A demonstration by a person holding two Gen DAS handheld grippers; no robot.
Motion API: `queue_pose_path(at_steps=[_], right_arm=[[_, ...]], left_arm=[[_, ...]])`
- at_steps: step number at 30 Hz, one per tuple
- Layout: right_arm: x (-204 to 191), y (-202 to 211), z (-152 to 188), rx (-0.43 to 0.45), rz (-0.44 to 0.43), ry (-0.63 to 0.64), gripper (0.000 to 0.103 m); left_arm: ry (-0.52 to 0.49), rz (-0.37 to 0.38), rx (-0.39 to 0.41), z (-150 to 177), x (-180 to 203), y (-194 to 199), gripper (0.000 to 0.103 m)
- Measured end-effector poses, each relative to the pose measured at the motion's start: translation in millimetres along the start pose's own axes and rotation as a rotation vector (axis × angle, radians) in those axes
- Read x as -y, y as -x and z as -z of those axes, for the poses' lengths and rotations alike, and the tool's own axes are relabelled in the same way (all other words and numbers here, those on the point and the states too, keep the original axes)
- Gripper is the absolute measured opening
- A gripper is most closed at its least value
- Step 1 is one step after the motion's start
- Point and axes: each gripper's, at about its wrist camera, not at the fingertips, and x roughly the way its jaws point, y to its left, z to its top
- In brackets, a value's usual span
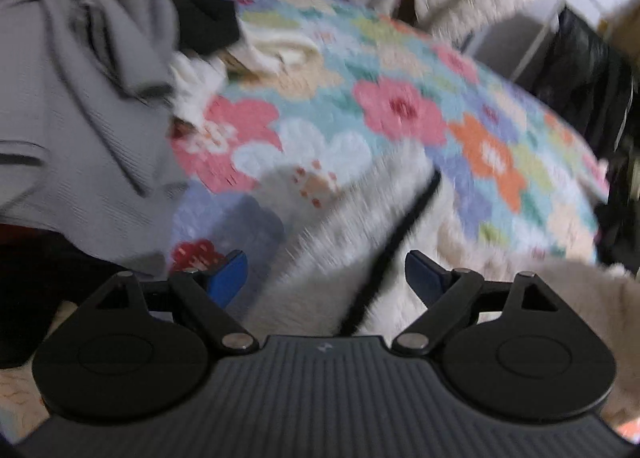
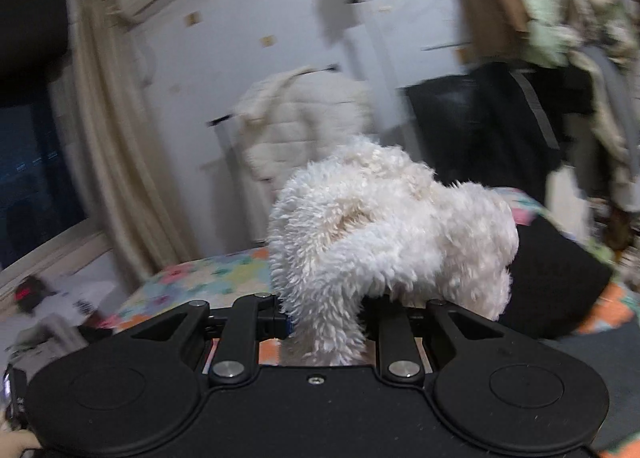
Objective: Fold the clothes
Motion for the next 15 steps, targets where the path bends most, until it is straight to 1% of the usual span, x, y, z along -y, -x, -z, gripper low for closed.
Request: queue_pose_path(at_steps=[2,4,5,9,12,14,15], right_arm=[[-34.1,-21.9,-1.3,-0.022,-0.058,0.041,0.024],[-71.0,-45.9,3.4,-0.05,-0.111,0.087,0.024],[-88.2,-56.9,8.3,-0.062,-0.135,0.106,0.024],[-156.4,-98.5,44.9,-0.131,-0.217,0.198,0.024],[-199.5,-127.6,80.7,-0.204,-0.268,0.267,0.024],[-224.0,-145.1,105.0,-0.268,-0.312,0.316,0.031],[-234.4,-153.2,116.7,-0.306,-0.341,0.341,0.036]], left_arm=[[0.036,0.017,0.038,-2.7,-7.3,10.6,0.086],[0.062,0.035,0.052,-5.4,-14.7,10.1,0.086],[0.064,0.039,0.045,-4.3,-16.6,7.9,0.086],[0.067,0.054,0.011,1.3,-24.1,0.6,0.086],[0.072,0.078,0.012,2.0,-26.4,-2.6,0.086],[0.08,0.083,0.037,3.2,-29.8,2.2,0.086],[0.082,0.079,0.046,2.7,-31.7,0.7,0.086]])
